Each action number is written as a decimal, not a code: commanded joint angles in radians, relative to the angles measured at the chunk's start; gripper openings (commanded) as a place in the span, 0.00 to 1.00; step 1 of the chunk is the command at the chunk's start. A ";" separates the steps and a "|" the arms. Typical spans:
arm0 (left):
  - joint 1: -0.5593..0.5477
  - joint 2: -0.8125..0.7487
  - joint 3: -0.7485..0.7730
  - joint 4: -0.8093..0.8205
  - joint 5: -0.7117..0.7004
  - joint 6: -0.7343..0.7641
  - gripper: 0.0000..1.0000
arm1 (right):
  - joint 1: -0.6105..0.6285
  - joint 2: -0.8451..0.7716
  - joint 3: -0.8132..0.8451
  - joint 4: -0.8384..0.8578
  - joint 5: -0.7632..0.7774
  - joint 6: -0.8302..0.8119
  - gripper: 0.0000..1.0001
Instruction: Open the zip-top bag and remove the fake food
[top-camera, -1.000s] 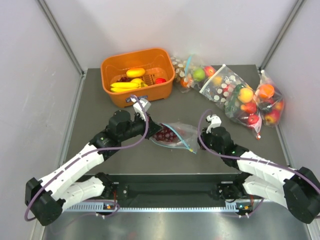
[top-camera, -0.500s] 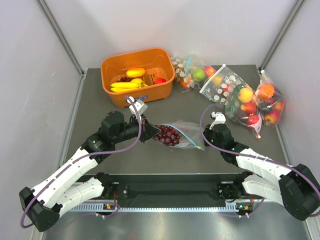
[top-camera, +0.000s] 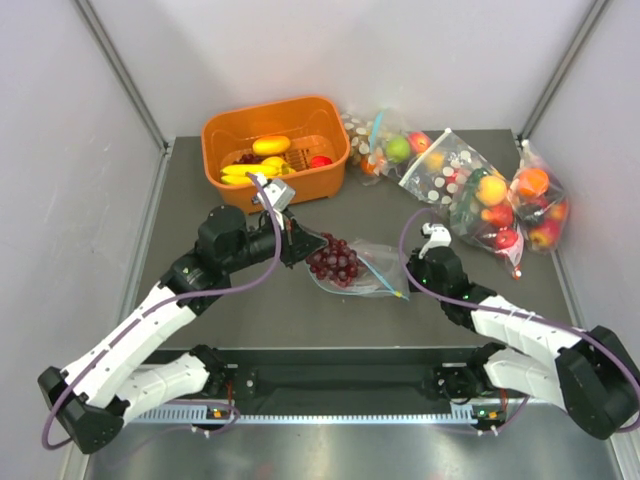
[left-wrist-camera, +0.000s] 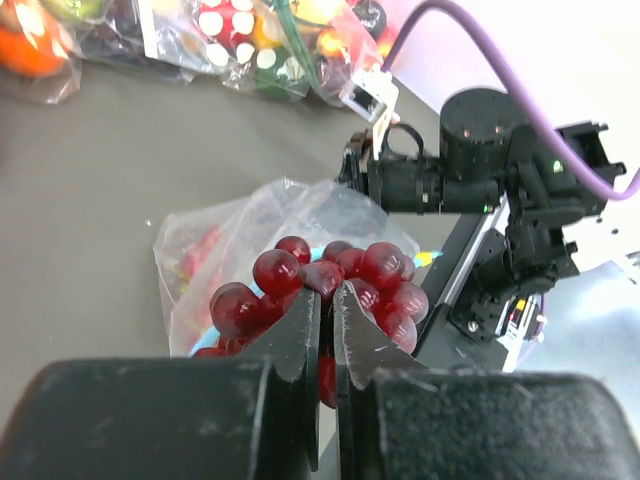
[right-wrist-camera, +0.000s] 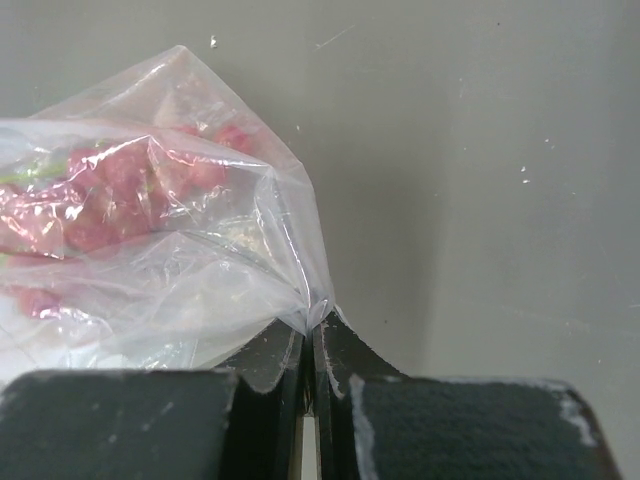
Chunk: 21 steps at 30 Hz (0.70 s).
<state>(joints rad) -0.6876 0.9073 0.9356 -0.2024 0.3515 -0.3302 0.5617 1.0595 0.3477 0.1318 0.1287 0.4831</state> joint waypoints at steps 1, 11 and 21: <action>0.005 0.040 0.084 0.103 0.024 0.000 0.00 | -0.009 -0.032 0.016 0.020 -0.005 0.000 0.00; 0.023 0.131 0.281 0.052 0.032 0.037 0.00 | -0.008 -0.067 0.010 0.005 0.000 -0.015 0.00; 0.156 0.229 0.376 0.038 0.041 0.054 0.00 | -0.009 -0.076 0.010 0.005 -0.015 -0.023 0.00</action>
<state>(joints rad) -0.5877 1.1023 1.2510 -0.2039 0.3794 -0.2924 0.5606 1.0115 0.3477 0.1188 0.1242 0.4721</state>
